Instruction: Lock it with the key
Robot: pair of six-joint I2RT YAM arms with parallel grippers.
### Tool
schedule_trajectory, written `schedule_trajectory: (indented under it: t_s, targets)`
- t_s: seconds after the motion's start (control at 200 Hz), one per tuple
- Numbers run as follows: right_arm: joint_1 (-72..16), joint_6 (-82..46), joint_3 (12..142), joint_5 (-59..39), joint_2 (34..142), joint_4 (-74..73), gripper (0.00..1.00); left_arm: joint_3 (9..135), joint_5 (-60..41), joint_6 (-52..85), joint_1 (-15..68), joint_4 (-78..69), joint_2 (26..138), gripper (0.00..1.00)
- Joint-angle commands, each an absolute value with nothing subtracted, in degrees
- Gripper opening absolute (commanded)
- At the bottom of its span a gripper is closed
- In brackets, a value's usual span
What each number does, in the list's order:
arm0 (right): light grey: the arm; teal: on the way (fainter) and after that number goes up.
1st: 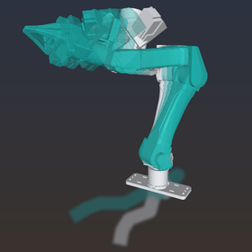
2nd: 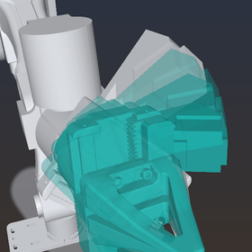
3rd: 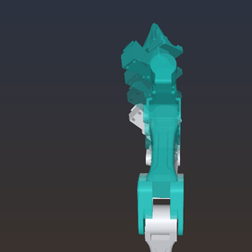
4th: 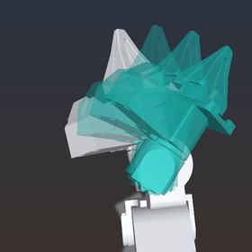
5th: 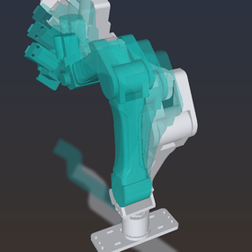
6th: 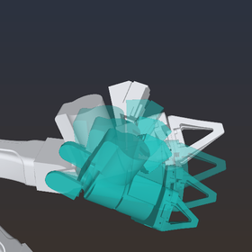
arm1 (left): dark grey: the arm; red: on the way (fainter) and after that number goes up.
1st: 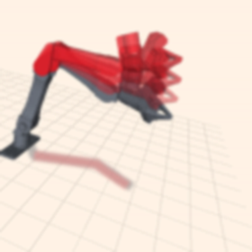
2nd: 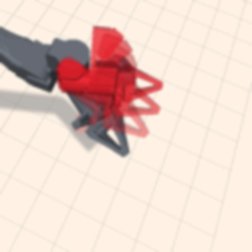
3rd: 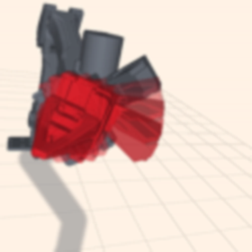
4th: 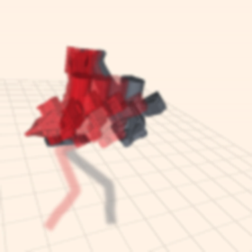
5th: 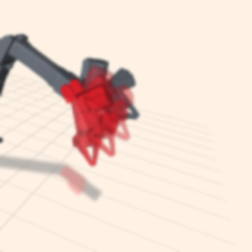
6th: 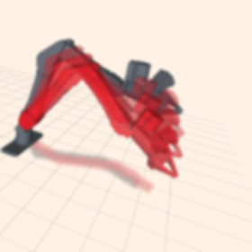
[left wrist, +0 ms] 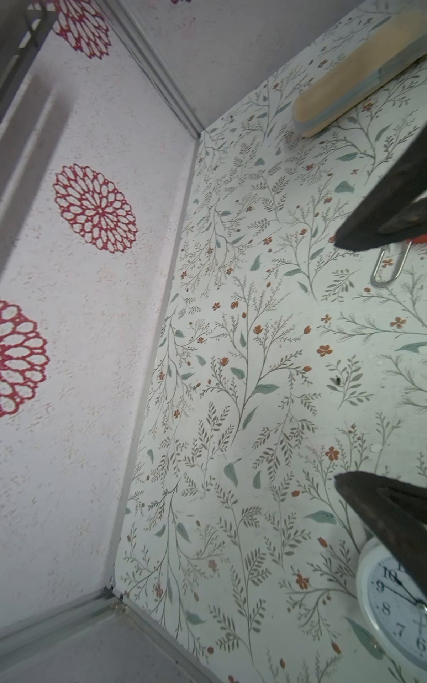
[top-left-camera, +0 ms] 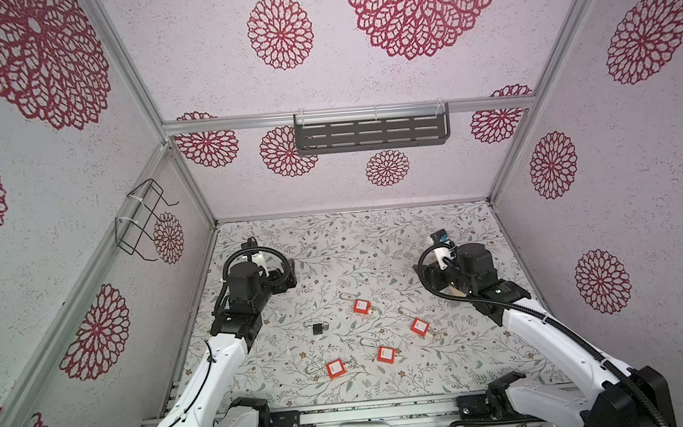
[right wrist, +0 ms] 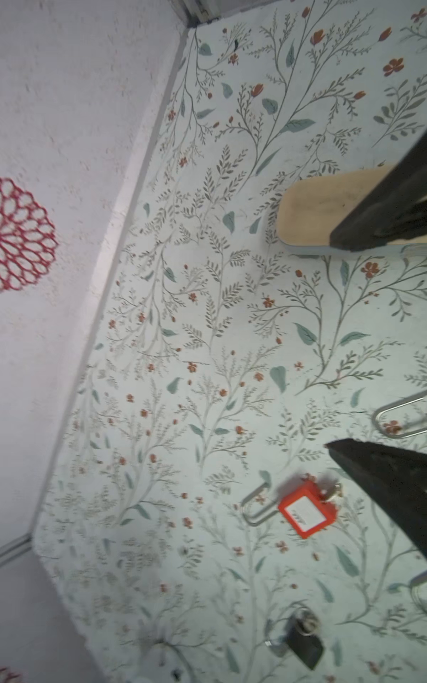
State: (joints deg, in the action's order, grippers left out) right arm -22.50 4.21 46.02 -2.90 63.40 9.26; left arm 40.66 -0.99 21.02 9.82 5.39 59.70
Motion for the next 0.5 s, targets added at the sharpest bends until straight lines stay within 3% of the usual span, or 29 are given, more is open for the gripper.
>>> schedule_trajectory:
  t_s: [0.0,0.07,0.21,0.495]
  targets:
    - [-23.47,12.94,49.84,-3.41,65.27,23.10,0.73,43.52,-0.53,19.80,11.13,9.71,60.75,0.97]
    - [-23.47,18.07,50.88,-4.80,66.46,26.43,0.66,44.03,-0.76,19.21,11.58,10.20,61.34,0.97]
    - [-23.55,26.54,53.10,-12.89,69.24,34.85,0.67,44.12,-1.39,18.38,12.03,10.78,61.52,0.97]
    - [-23.55,30.74,53.02,-14.44,73.83,40.84,0.60,43.62,-1.65,17.45,13.00,12.15,60.69,0.97]
